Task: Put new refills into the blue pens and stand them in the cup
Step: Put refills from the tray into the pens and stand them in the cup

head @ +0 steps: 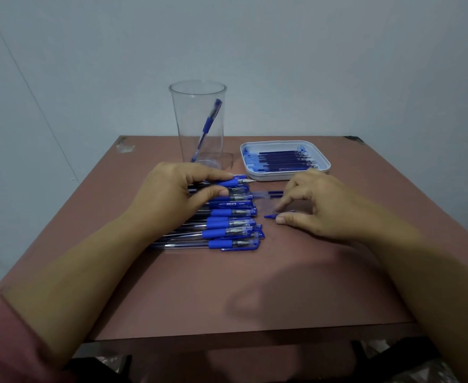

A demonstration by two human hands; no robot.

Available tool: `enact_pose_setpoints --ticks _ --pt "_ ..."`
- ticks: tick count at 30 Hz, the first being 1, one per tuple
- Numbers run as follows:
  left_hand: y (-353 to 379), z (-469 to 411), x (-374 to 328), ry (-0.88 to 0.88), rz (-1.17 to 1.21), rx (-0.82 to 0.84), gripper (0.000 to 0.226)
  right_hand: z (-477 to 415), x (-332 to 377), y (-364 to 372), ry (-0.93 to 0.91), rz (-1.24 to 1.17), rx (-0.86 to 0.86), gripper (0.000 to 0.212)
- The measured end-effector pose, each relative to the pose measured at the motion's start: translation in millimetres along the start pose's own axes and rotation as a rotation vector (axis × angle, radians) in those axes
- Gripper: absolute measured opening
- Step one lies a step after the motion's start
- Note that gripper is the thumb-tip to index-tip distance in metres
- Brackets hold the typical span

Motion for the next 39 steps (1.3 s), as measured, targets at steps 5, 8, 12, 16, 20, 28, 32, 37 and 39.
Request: enact_pose_setpoints --ticks 5,8,12,16,20,28,32,37,39 --pt "-1 1 2 -0.013 0.002 0.002 0.031 -5 6 -2 0.036 -0.056 -0.062 0.012" --pt "0 1 1 -0.003 0.000 0.006 0.031 -8 10 -8 0.036 -0.093 -0.221 0.012" --pt "1 1 1 -0.005 0.006 0.002 0.030 -15 17 -7 -0.047 -0.039 -0.332 0.014" --pt "2 1 0 0.015 -0.006 0.002 0.029 -20 23 -2 -0.082 -0.047 -0.373 0.017" --pt "5 1 0 0.022 -0.009 0.020 0.030 -22 27 1 -0.114 -0.044 -0.395 0.018" --pt "7 1 -6 0.078 -0.051 0.014 0.028 -22 36 4 -0.142 -0.142 -0.442 0.016" --pt "6 2 -11 0.106 -0.069 -0.011 0.027 -22 36 4 -0.143 -0.174 -0.467 0.014" --pt "5 4 -14 0.112 -0.058 -0.015 0.025 -21 40 5 -0.160 -0.174 -0.472 0.013" --pt "5 4 -15 0.110 -0.055 -0.021 0.025 -21 40 4 -0.159 -0.188 -0.482 0.013"
Point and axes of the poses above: each hand's wrist, its own z-axis away from the middle knuckle, its own y-axis out of the palm, x = y × z, the point moved 5 cm from there along -z, towards the middle knuckle, and after that the axes turned 5 degrees about -y, right-handed, at the moved point
